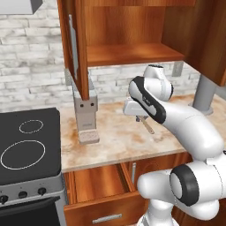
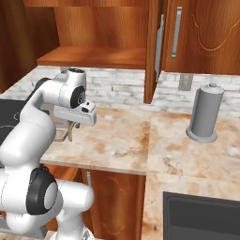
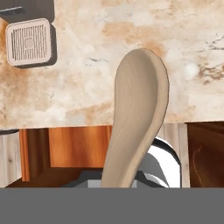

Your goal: Organize the utensils by type. Pick up the wooden spoons from the counter and place them in the open cabinet. Then pick up the metallic utensils from the counter and place them in the open drawer.

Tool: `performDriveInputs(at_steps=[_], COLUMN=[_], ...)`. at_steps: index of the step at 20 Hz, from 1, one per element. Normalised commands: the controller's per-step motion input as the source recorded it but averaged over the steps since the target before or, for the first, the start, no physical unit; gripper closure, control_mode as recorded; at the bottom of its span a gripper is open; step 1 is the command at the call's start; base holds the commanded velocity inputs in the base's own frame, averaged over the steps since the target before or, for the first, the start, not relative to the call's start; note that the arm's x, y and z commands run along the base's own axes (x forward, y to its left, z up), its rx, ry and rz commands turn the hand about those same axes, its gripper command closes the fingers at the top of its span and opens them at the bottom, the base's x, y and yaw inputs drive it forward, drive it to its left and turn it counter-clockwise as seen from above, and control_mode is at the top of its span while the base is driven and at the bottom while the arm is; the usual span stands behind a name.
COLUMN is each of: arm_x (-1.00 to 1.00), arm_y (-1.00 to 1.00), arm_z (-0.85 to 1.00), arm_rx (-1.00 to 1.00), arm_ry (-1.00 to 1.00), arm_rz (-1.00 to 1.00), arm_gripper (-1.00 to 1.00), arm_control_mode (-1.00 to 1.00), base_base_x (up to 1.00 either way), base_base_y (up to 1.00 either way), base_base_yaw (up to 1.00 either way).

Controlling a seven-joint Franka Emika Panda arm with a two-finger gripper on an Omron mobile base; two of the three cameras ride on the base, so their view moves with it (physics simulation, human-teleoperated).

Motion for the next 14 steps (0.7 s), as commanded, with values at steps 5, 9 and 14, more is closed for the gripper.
performDriveInputs(at_steps=[5,9,14], arm_x=[0.0,0.0,0.0], arm_y=[0.0,0.0,0.0], arm_z=[0.0,0.0,0.0], arm_rx=[0.0,0.0,0.0], arm_ry=[0.0,0.0,0.0], arm_rz=[0.0,0.0,0.0], arm_gripper=[1.0,1.0,1.0], arm_control_mode=[1.0,1.0,1.0], base_base_x=[0.3,0.28,0.03], base_base_y=[-0.05,-0.02,-0.04], base_base_yaw=[0.0,0.0,0.0])
